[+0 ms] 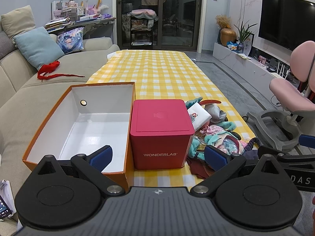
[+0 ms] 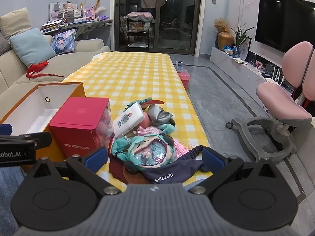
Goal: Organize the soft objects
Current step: 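Reach the left tool to the teal plush while the right tool reaches the navy headband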
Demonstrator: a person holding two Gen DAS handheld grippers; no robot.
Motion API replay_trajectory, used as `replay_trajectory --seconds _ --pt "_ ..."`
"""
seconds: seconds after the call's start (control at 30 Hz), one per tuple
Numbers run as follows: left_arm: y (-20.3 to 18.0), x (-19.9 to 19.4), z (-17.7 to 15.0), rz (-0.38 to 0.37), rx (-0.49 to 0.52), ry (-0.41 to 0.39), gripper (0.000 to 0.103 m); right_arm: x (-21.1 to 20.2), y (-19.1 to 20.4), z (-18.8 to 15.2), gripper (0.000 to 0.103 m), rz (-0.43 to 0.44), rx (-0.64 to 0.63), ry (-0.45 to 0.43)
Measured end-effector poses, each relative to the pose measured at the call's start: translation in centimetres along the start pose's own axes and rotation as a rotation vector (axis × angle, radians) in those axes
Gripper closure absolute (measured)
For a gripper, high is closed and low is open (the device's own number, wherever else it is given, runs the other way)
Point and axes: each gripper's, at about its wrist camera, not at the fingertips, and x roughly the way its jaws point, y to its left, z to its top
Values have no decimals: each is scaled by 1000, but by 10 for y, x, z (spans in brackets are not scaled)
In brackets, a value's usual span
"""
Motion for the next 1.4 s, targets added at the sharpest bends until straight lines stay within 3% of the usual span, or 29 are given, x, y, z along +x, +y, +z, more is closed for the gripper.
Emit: replay_trajectory --seconds 0.23,0.27,0.3,0.33,0.47,0.6,0.7,0.83,0.93,1.07,1.17,1.4 --pt "-11 -2 -5 -45 49 -4 0 5 -3 3 3 10 20 30" --pt "-11 -1 -3 -61 51 -3 6 5 -5 4 3 16 25 36" --pt "-11 -1 -2 -76 55 -2 19 6 -6 5 3 22 32 41" --pt "-12 -1 -1 -91 65 -2 24 6 -9 7 3 25 40 44" --pt "-21 2 7 -153 116 23 27 14 -18 14 3 42 49 92" --pt "-32 11 12 -253 165 72 44 28 -34 15 3 72 70 131" --pt "-40 21 16 -315 197 98 44 40 -48 15 4 88 89 172" --pt "-59 39 19 -371 262 126 44 61 -67 14 20 126 104 233" --pt "-68 65 22 -422 230 191 44 76 -77 15 27 116 88 265" --pt "-88 98 27 -395 266 234 42 100 -84 16 38 107 25 306" --pt "-104 118 30 -382 313 242 36 120 -86 14 41 121 -16 357" --pt "-122 170 39 -361 309 360 33 152 -87 10 44 141 -80 438"
